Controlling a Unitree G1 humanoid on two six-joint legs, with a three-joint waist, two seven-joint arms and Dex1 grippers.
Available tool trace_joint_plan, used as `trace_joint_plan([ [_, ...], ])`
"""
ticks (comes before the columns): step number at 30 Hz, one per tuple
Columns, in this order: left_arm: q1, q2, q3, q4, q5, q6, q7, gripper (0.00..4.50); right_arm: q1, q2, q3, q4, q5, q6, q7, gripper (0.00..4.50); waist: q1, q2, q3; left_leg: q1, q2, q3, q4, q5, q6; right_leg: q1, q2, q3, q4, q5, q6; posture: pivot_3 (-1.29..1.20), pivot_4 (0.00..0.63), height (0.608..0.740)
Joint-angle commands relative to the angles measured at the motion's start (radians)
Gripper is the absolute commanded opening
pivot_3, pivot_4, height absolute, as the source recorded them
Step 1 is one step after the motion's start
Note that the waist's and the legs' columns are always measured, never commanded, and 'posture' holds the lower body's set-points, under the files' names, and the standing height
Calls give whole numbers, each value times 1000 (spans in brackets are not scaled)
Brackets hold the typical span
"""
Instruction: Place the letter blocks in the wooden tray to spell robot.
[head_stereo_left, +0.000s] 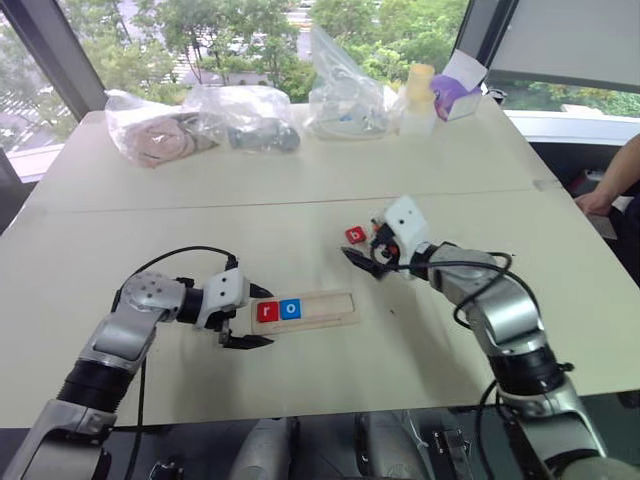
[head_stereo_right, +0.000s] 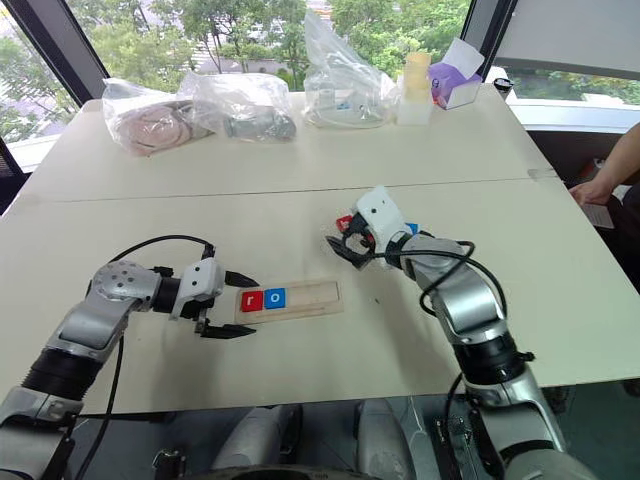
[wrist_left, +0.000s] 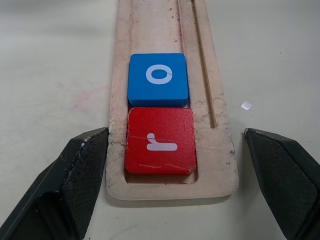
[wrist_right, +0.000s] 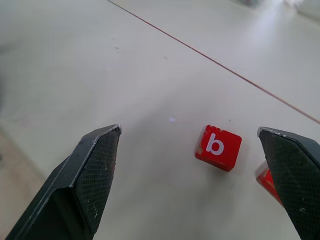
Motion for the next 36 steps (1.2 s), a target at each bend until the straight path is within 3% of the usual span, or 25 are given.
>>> trace_joint_plan([
  [1,-8,33,49,28,-5,5,42,4480,-64,61,5,68,-45,21,-80,4500,-2,0,0,0,0,0,0,0,0,0,0,0,0,0,0,0,150,740],
  [10,32,118,154,-3,-73,9,78,4480,-113,135,16,200,-96,12,-146,4500,-8,1,0,0,1,0,-1,1,-1,-3,2,0,2,1,-1,0,150,740],
  [20,114,138,279,-212,-258,230,116,4480,-145,182,37,292,-132,-10,-154,4500,-9,1,0,0,1,0,-2,1,-1,-3,2,1,2,1,-1,0,150,740],
  [27,85,134,328,-299,-356,365,175,4480,-170,208,15,368,-146,4,-179,4500,-9,1,0,0,1,0,-1,1,-1,-3,2,1,2,1,-1,0,150,740],
  [30,74,130,333,-322,-377,393,196,4500,-178,223,-2,386,-138,16,-184,3607,-9,1,0,0,1,0,-1,1,-1,-3,2,1,2,1,-1,0,150,740],
  [35,68,132,330,-343,-396,419,212,4500,-163,221,-10,345,-135,78,-173,1162,-6,1,0,0,1,0,-1,1,-2,-3,2,1,2,1,-2,0,150,740],
  [36,66,132,328,-342,-397,419,214,4500,-154,213,-12,318,-132,98,-167,1166,-5,1,0,0,1,0,-1,1,-2,-2,2,0,2,1,-2,0,150,740],
])
